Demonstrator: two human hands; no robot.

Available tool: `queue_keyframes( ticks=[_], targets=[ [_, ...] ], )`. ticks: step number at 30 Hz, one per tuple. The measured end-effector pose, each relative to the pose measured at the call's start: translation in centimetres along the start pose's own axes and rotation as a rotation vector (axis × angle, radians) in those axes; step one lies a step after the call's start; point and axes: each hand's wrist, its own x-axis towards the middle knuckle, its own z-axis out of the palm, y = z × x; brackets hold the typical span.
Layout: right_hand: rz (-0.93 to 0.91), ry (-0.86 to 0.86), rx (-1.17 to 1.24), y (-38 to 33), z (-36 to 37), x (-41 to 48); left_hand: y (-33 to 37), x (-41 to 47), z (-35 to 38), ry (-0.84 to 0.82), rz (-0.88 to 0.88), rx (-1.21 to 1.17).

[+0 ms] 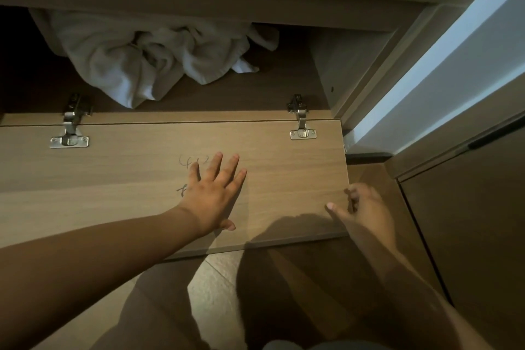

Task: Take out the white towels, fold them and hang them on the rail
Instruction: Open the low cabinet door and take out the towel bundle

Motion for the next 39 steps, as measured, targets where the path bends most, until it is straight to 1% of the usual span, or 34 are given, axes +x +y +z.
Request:
queue_keyframes(
  ticks=[3, 6, 10, 13, 18, 20, 22, 24, 27, 29, 32, 34, 39],
  targets=[
    [-0.171, -0.017, -0.050, -2.4, -1.2, -0.4, -0.4, -0.3, -0.2, 0.011, 0.033, -0.022],
    [-0.338, -0.033, -0.138, -5.3, -1.9, -0.8, -1.4, -0.9, -0.7, 0.042, 0.106, -0.088],
    [-0.572, -0.069, -0.187, -10.7, -2.3, -0.6, -4.0, -2.4, -1.7, 0.195, 0.114, -0.386],
    [-0.698, -0.059, -0.245, -15.7, -2.1, 0.3, -6.3, -3.3, -2.3, 0.289, 0.058, -0.512],
    [-0.828, -0.067, -0.264, -23.7, -0.8, 2.0, -10.4, -4.9, -2.0, 0.405, -0.112, -0.565],
    [-0.856, -0.083, -0.258, -26.4, 0.3, 2.6, -12.1, -5.2, -2.1, 0.439, -0.226, -0.555],
    [-0.857, -0.113, -0.251, -28.5, 1.7, 2.9, -14.3, -5.0, -2.6, 0.511, -0.369, -0.610],
    [-0.853, -0.136, -0.253, -29.6, 3.1, 2.8, -16.3, -4.5, -3.1, 0.554, -0.536, -0.728],
    [-0.842, -0.153, -0.238, -29.8, 4.6, 2.7, -18.1, -3.2, -2.9, 0.529, -0.756, -0.994],
    [-0.825, -0.162, -0.207, -29.7, 5.1, 2.7, -18.7, -2.2, -2.4, 0.551, -0.820, -1.092],
    [-0.817, -0.161, -0.187, -29.3, 5.3, 2.8, -19.9, -0.5, -2.3, 0.621, -0.901, -1.174],
    [-0.806, -0.168, -0.199, -29.0, 5.3, 2.9, -20.7, 0.5, -2.7, 0.623, -0.942, -1.231],
    [-0.805, -0.121, -0.190, -28.1, 6.0, 2.9, -21.1, 2.5, -3.4, 0.586, -0.929, -1.316]
  ],
)
